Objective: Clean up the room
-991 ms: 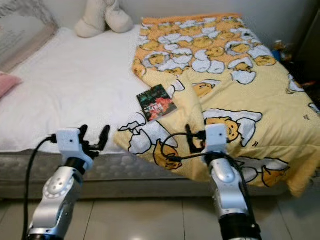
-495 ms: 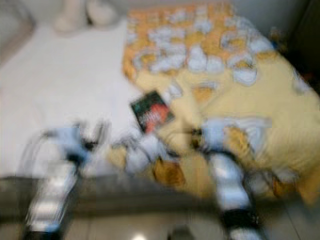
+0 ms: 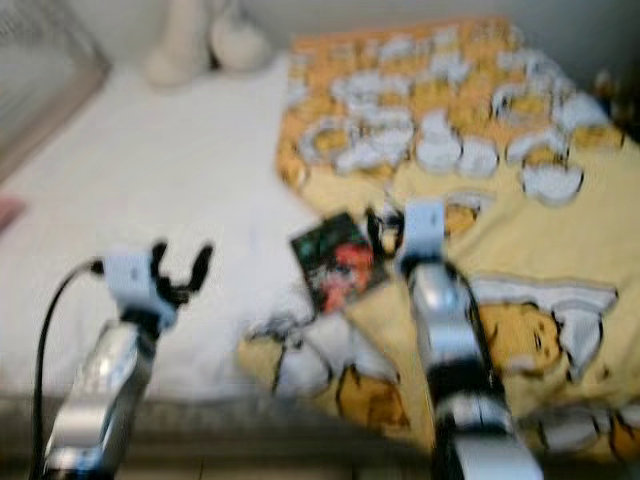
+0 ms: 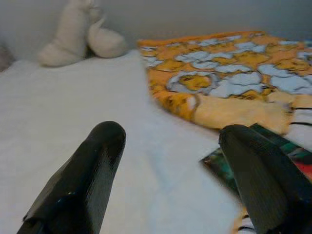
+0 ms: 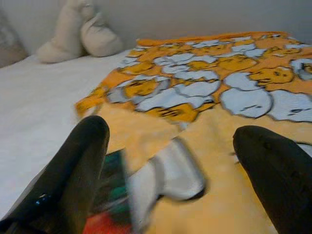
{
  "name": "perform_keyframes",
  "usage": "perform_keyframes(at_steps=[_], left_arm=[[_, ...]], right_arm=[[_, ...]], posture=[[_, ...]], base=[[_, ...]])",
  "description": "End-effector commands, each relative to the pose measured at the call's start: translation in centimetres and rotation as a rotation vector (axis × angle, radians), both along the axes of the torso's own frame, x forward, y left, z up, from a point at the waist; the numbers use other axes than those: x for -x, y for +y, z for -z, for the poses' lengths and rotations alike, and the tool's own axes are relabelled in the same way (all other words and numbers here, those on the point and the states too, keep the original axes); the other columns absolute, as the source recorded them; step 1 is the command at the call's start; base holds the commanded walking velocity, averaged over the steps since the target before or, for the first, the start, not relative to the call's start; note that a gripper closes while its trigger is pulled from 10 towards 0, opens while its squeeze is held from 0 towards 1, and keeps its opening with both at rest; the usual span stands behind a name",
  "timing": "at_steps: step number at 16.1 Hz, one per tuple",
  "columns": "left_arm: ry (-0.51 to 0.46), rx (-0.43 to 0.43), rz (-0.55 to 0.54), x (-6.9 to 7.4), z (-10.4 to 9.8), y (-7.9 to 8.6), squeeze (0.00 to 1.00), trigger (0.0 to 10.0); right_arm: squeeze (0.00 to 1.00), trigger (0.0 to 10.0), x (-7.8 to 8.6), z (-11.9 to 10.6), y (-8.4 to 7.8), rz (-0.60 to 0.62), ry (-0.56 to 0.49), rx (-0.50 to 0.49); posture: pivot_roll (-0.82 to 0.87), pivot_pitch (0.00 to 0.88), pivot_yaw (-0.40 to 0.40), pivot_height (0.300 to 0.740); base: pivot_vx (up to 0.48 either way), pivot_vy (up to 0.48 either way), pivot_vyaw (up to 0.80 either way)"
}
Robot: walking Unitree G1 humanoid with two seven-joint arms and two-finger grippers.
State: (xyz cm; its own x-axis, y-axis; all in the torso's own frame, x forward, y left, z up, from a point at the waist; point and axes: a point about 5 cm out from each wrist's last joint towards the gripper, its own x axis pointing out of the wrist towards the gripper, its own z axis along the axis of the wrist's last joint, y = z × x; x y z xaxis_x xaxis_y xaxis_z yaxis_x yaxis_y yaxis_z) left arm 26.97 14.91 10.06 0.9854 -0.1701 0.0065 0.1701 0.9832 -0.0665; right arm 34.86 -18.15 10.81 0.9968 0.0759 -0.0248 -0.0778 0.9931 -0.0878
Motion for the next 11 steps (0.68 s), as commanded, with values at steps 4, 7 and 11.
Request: perform_keyframes(at_steps=[4, 7, 11], left_arm=[[0.029, -0.085, -0.012, 1.6, -0.9, 3.1, 0.00, 10.0], [0.062, -0.127, -0.001, 3.0, -1.2, 4.3, 0.00, 10.0], [0.106, -0.142, 0.006, 4.2, -1.2, 4.8, 0.00, 10.0]], right_arm=[[0.00, 10.0, -0.6, 2.4, 1.4, 0.021, 0.146, -0.026], [0.00, 10.0, -0.3, 3.4, 2.4, 0.020, 0.169, -0.038], [0.00, 10.0, 0.2, 3.9, 2.4, 0.081, 0.142, 0.053]], posture=[[-0.01, 0.000, 0.217, 0.731], [0.04, 0.006, 0.241, 0.731], [0.06, 0.020, 0.250, 0.731]], base=[[0.000, 0.000, 0.00], [0.000, 0.000, 0.00], [0.000, 0.000, 0.00]])
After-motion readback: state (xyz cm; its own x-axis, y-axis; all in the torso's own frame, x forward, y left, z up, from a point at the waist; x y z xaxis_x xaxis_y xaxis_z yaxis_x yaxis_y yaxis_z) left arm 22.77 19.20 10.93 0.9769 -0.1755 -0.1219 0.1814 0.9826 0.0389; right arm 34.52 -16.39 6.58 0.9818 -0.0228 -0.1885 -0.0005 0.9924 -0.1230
